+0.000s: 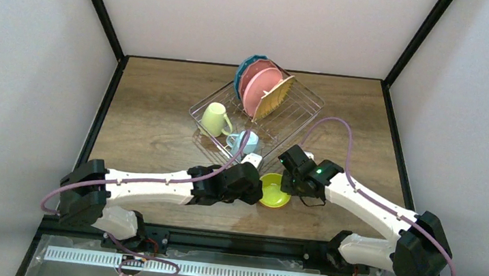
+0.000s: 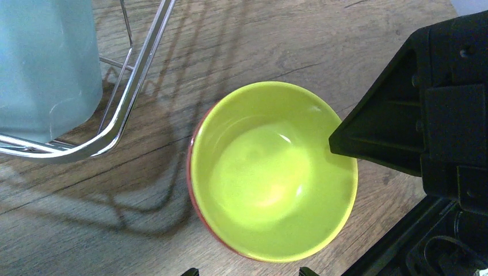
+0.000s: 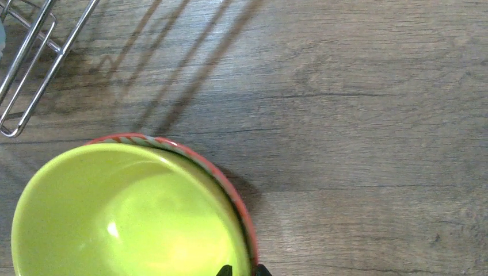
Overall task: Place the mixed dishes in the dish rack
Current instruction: Grab the bowl from the bowl.
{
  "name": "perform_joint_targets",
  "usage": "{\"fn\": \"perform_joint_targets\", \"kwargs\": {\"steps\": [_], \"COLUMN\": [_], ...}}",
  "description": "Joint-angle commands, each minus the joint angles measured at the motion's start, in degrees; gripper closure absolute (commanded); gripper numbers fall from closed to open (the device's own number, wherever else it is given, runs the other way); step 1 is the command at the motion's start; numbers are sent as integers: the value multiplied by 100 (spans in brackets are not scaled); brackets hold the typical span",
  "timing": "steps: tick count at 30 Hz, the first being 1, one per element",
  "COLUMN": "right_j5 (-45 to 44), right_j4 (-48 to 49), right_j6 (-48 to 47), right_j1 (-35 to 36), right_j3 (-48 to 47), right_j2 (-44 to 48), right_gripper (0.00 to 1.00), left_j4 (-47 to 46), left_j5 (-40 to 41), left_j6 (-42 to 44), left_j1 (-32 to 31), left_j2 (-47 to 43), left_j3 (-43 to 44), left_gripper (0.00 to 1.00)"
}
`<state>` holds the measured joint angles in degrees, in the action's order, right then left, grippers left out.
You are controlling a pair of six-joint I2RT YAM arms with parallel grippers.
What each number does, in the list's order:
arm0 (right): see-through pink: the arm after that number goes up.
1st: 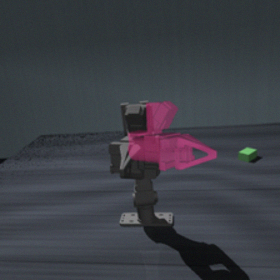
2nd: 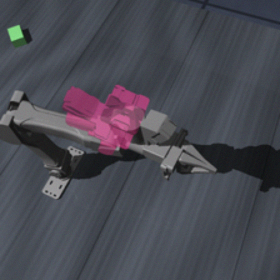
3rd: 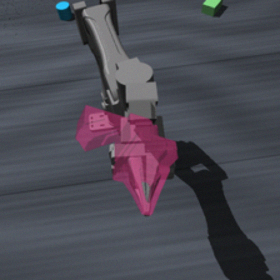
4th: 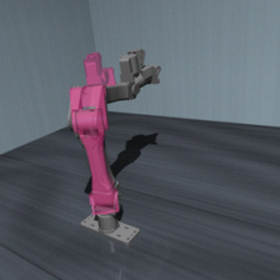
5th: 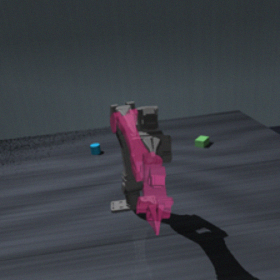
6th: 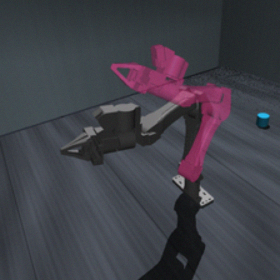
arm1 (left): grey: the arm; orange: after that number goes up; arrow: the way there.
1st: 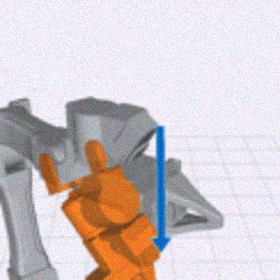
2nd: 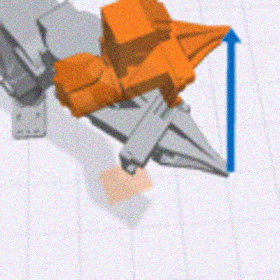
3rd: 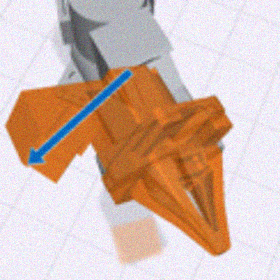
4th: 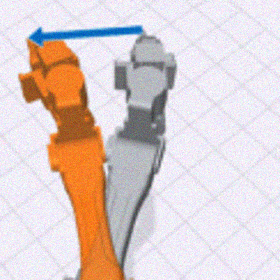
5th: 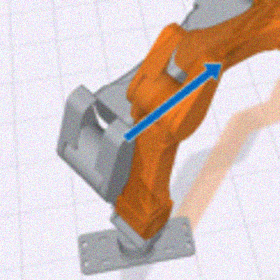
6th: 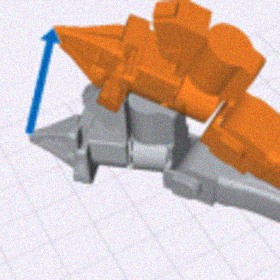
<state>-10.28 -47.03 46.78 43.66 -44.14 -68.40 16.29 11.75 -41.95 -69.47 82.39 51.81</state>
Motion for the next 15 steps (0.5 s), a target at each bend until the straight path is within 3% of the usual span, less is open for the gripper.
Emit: {"fn": "perform_joint_targets", "kwargs": {"steps": [1,15], "right_j5": [-112,-88], "right_j4": [-120,-143], "right_j6": [89,149], "right_j1": [44,150], "right_j3": [-117,-24], "right_j2": [102,163], "right_gripper": [79,80], "left_j4": [-122,-186], "left_j5": [12,37], "left_j6": [-26,-162], "left_j1": [-40,-65], "left_j2": [20,-90], "left_j3": [-58,-215], "left_gripper": [0,0]}}
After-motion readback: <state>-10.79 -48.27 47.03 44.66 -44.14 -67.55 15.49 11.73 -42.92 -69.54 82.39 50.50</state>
